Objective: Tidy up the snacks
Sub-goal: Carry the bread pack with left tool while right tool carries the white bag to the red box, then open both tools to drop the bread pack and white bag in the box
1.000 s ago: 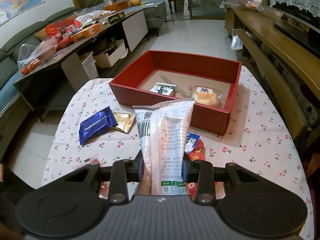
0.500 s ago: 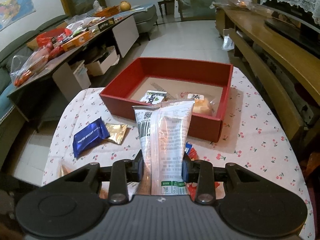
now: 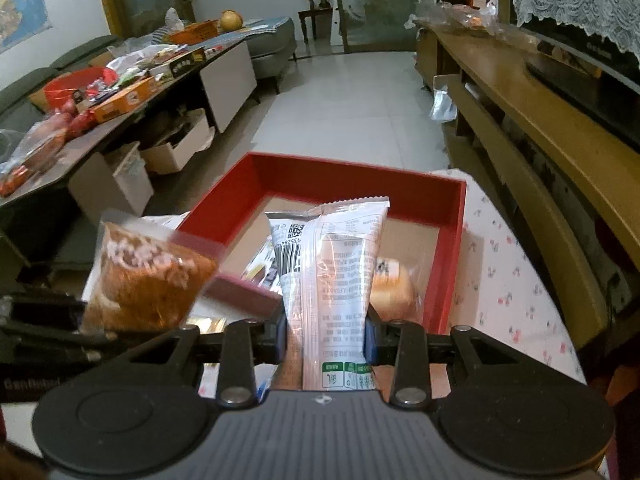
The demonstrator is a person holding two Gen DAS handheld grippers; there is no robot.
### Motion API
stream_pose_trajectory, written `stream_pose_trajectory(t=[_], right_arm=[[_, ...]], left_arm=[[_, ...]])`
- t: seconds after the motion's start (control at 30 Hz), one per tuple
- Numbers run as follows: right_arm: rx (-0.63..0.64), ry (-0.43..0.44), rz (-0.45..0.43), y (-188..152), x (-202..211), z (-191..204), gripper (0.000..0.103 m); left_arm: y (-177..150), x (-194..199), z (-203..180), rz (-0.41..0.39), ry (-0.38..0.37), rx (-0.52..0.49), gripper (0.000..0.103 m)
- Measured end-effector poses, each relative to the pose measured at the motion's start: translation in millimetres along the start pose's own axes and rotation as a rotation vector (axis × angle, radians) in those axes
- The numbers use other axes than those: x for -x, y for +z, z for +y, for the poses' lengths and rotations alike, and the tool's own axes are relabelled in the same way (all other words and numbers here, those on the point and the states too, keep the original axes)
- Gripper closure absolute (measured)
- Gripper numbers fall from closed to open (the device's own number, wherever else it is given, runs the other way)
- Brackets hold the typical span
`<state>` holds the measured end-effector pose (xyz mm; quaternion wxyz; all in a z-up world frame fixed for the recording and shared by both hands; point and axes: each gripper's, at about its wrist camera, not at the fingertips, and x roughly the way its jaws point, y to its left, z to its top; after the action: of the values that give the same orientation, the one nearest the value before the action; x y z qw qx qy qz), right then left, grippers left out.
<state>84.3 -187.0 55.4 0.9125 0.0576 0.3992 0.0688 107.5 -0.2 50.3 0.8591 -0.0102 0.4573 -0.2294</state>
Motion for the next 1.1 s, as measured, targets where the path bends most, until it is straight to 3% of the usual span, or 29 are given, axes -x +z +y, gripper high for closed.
stream_pose_trajectory(t=[0.47, 1.1], right_arm=[[0.01, -0.045, 0.018, 48, -72, -12, 0.05], [0.042, -0.071, 0.068, 47, -129, -16, 0.049]], left_arm=[[66, -62, 13, -0.026, 0.063, -0.017, 0.068], [72, -113, 29, 0.043, 0.112, 0.0, 0.067]])
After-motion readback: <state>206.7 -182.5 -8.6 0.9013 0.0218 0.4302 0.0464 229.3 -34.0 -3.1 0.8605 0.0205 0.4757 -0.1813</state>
